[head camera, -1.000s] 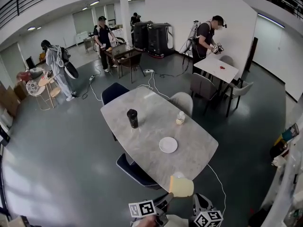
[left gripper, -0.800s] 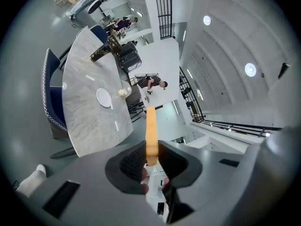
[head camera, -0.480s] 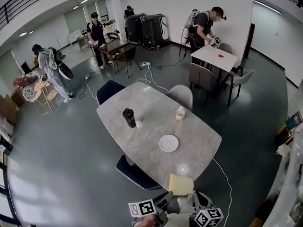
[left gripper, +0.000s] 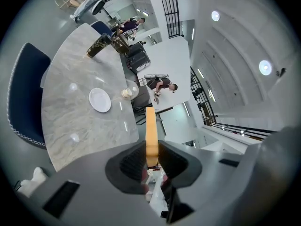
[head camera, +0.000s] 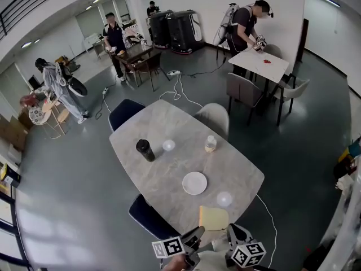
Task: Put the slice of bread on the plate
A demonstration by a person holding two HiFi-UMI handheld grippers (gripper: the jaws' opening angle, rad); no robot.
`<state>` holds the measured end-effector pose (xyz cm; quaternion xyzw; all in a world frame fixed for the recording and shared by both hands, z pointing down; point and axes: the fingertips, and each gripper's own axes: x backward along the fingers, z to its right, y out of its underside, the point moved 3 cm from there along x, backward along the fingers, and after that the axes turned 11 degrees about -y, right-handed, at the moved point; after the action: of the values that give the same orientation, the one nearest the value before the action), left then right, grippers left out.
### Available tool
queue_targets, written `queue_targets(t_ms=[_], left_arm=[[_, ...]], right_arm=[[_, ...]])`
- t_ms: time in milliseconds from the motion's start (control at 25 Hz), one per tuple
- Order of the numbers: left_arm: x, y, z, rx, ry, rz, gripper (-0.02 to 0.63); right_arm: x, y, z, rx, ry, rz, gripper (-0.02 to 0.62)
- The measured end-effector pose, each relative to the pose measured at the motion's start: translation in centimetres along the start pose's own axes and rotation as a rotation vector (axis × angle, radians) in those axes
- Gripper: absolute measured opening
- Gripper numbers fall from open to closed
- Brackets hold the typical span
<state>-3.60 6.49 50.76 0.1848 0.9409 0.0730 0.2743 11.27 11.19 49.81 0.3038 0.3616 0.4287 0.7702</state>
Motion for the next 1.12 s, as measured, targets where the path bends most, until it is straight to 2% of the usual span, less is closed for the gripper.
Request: queue_targets(t_ms=[280, 440, 880, 1120], left_arm=[[-6.3, -3.6, 2.7, 0.044, -0.038, 0.052, 0.089], [-8.6, -5.0, 2.8, 0.080, -0.082, 0.089, 0.089], [-12.4, -10.0, 0.5, 0.162, -0.172, 0.222, 0.089], [-13.2, -13.0, -0.9, 0.179, -0.198, 0.299, 0.089]], right_arm=[[-3.3, -5.1, 6.3, 0.006, -0.043, -0.065, 0.006], [-5.4, -6.5, 9.3, -0.019, -0.074, -0.106, 0.006], [-11.5, -9.0, 13.7, -0.008, -0.175, -0.214, 0.006], [-15.2, -10.1, 14.3, 0.034, -0.252, -0.254, 0.006]])
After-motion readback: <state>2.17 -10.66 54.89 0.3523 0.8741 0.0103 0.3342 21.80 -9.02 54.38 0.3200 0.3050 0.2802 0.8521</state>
